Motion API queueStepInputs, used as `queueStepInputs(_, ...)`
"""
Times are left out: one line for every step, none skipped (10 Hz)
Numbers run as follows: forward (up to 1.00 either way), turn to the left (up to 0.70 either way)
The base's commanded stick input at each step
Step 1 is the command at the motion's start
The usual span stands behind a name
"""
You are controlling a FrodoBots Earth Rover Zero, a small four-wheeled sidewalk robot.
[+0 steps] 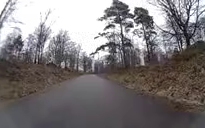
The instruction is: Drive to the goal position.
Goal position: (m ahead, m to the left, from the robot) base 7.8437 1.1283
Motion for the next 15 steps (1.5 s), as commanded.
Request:
queueStepInputs(1.0,0.4)
queueStepInputs(1.0,0.4)
queueStepInputs(1.0,0.11)
queueStepInputs(1.0,0.0)
queueStepInputs(1.0,0.0)
queueStepInputs(1.0,0.0)
queueStepInputs(1.0,0.0)
queueStepInputs(1.0,0.0)
queueStepInputs(1.0,0.0)
queueStepInputs(1.0,0.0)
queueStepInputs(1.0,0.0)
queueStepInputs(1.0,0.0)
queueStepInputs(1.0,0.0)
queueStepInputs(1.0,0.0)
queueStepInputs(1.0,0.0)
